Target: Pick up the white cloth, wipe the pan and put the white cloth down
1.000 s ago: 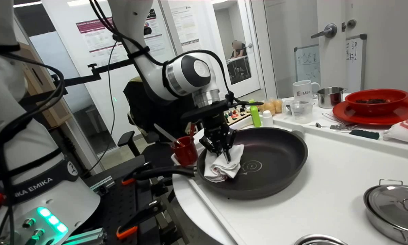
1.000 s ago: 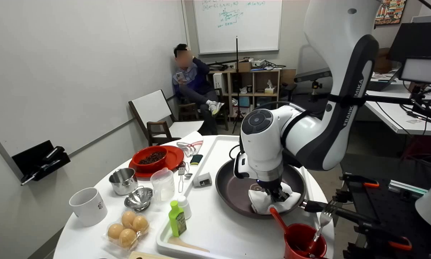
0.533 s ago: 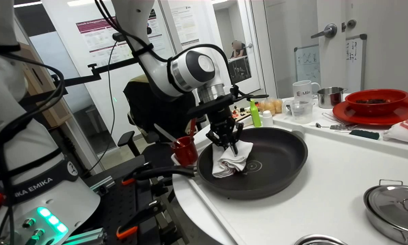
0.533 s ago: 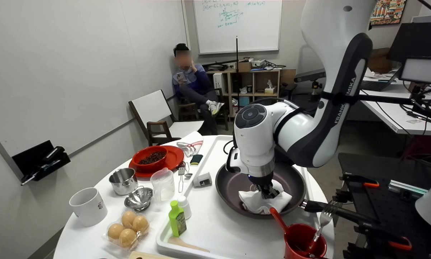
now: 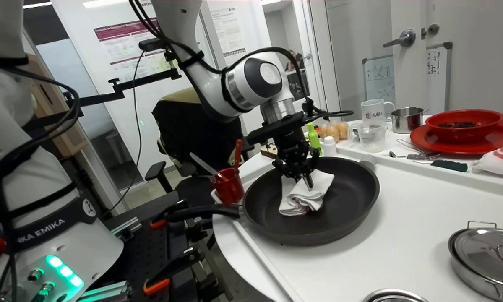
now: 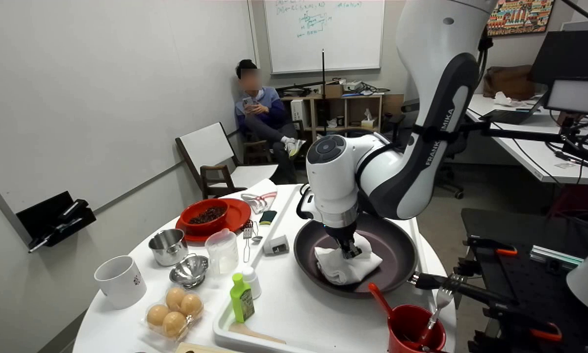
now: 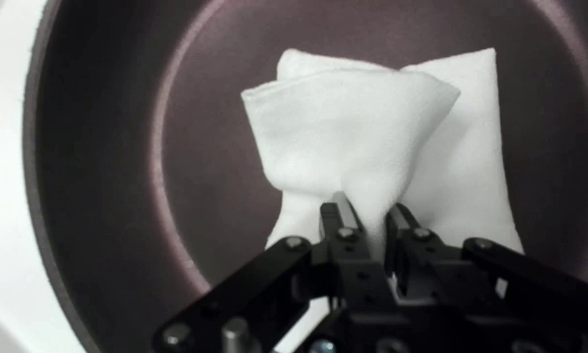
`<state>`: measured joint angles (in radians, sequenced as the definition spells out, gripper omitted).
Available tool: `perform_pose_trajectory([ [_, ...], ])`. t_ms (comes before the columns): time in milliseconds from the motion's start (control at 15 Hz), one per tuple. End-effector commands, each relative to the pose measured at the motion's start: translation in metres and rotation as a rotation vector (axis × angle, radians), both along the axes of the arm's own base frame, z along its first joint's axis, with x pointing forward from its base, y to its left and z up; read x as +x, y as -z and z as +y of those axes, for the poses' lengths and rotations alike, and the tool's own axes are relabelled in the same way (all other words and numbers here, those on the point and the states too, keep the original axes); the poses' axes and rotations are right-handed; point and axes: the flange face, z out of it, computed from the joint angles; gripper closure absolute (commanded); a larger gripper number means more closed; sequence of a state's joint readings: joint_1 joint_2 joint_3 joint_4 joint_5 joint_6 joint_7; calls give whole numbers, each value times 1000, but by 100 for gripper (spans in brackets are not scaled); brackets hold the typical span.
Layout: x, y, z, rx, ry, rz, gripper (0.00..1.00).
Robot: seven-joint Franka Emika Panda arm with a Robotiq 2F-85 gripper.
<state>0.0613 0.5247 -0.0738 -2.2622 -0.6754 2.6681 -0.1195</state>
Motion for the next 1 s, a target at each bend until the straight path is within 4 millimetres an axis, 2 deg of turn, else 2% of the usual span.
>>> perform_pose_trajectory([
  [0,21,4,-17,-3,76,-28,92],
  [333,42,3,-43,-13,174,-88,92],
  [533,54,-3,-68,-47,241,-152,92],
  [733,49,-5,-91,-81,283,-145,92],
  [933,33,-3,-101,-106,277,-85,92],
])
